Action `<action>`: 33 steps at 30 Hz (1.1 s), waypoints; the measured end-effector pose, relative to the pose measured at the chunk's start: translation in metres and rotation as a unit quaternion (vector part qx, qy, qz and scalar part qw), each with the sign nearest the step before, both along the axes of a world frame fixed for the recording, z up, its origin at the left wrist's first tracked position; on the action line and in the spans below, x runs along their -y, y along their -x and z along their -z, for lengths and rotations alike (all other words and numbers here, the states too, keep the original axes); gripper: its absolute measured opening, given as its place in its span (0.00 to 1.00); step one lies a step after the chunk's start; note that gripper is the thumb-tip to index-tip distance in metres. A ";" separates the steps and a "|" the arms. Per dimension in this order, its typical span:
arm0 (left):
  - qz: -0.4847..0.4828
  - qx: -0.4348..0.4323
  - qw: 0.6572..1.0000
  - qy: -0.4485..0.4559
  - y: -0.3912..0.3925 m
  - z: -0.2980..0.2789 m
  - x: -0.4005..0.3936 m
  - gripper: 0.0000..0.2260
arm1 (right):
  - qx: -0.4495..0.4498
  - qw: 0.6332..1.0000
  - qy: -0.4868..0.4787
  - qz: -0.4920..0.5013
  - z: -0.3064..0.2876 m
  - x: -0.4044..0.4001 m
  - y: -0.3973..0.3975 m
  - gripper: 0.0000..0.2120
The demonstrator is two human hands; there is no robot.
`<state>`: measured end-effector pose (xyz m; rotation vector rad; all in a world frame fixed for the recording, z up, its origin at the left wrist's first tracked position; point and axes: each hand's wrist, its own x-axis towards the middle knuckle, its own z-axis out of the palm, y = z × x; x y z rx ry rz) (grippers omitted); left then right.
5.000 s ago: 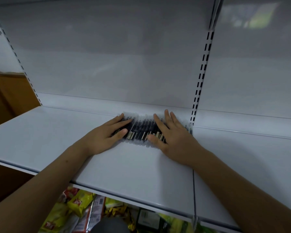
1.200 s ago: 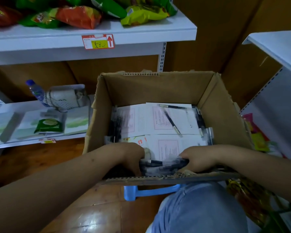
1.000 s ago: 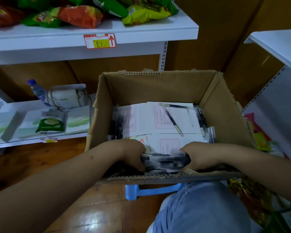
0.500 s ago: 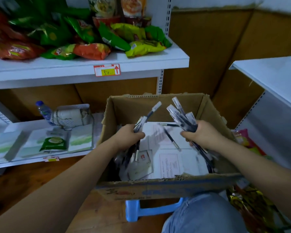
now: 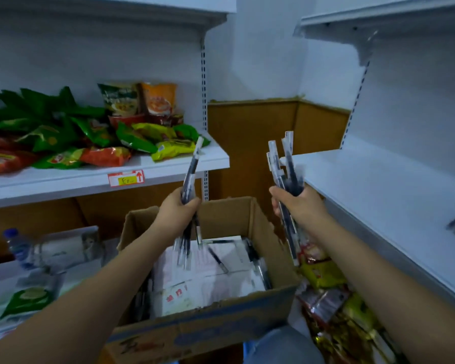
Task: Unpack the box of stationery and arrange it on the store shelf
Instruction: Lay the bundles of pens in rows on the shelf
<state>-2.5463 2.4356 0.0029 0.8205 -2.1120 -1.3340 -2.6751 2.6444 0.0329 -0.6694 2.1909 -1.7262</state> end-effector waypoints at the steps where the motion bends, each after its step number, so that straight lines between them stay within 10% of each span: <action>1: 0.008 -0.004 1.000 0.002 0.003 -0.010 -0.009 0.05 | -0.002 1.000 -0.001 0.012 -0.006 -0.011 0.000 0.10; 12: 0.241 -0.068 0.966 -0.060 0.060 -0.065 -0.198 0.04 | -0.006 0.989 0.067 0.131 -0.048 -0.198 -0.020 0.11; 26: 0.558 0.008 0.788 -0.259 0.099 -0.055 -0.586 0.06 | -0.056 0.870 0.039 0.489 -0.045 -0.556 -0.107 0.10; 30: 0.612 0.044 0.789 -0.017 0.116 -0.038 -0.644 0.11 | -0.161 0.737 -0.360 0.550 -0.020 -0.615 -0.119 0.12; 33: 0.587 -0.006 0.753 0.297 0.134 -0.028 -0.669 0.11 | -0.171 0.672 -0.465 0.550 0.009 -0.646 -0.115 0.14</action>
